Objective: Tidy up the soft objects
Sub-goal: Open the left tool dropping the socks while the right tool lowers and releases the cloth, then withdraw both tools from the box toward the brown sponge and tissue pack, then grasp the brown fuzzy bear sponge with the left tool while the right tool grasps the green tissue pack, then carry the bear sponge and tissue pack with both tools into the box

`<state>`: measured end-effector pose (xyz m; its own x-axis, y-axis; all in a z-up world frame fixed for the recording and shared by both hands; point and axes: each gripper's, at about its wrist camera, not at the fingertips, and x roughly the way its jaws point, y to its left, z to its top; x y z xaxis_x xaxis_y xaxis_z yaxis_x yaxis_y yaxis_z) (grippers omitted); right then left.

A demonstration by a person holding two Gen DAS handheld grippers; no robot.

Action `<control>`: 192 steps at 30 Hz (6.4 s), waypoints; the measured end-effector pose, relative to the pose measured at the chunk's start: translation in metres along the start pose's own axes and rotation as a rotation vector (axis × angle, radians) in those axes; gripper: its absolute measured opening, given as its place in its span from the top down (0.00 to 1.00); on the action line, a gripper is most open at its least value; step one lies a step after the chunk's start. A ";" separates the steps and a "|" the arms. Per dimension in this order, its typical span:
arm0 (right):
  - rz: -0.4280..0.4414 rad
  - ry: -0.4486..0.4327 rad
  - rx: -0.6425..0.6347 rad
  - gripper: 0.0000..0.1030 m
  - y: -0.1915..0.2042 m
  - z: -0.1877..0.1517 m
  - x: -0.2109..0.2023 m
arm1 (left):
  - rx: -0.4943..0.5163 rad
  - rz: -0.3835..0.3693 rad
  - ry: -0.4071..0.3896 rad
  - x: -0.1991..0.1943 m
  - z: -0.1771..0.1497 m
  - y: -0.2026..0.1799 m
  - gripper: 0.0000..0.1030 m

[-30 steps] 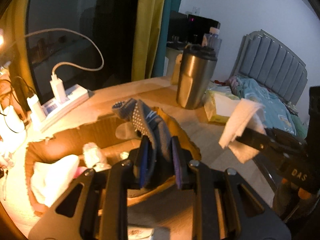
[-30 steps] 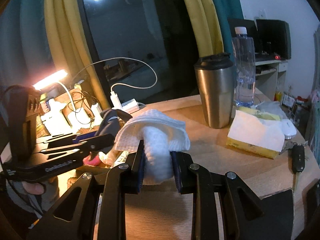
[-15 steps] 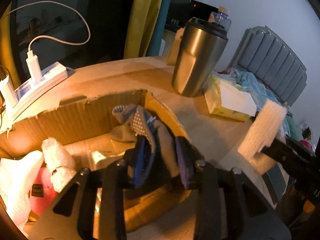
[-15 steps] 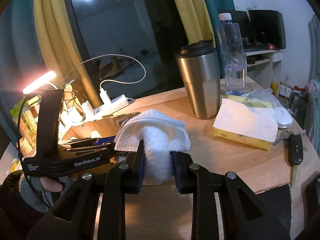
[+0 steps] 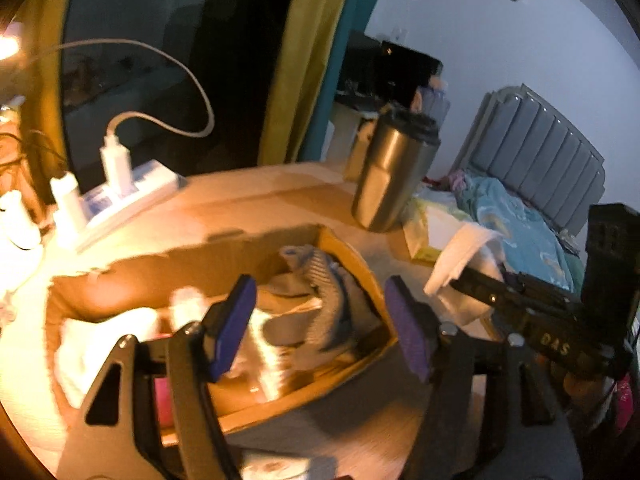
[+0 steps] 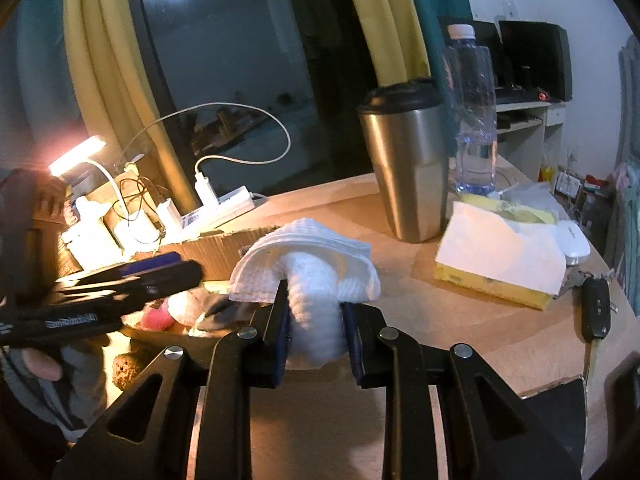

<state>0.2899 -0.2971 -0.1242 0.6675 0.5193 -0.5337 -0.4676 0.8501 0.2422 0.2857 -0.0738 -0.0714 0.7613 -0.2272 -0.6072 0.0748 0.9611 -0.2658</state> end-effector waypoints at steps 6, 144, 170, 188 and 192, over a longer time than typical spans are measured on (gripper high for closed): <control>0.009 -0.002 -0.034 0.75 0.019 0.010 0.006 | -0.010 0.057 -0.047 -0.033 -0.002 0.028 0.34; -0.013 0.255 -0.085 0.33 0.107 -0.098 0.025 | 0.000 0.169 0.178 -0.046 -0.119 0.067 0.19; 0.073 0.280 -0.127 0.46 0.119 -0.087 0.043 | 0.043 0.107 0.175 -0.040 -0.120 0.060 0.42; 0.046 0.204 -0.175 0.49 0.137 -0.063 0.006 | 0.068 0.078 0.049 -0.088 -0.095 0.046 0.41; 0.043 0.178 -0.170 0.49 0.132 -0.053 0.000 | 0.070 0.089 0.026 -0.089 -0.083 0.044 0.41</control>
<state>0.1974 -0.1896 -0.1351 0.5398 0.5179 -0.6636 -0.5942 0.7928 0.1355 0.1682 -0.0240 -0.0911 0.7502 -0.1440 -0.6453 0.0532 0.9860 -0.1581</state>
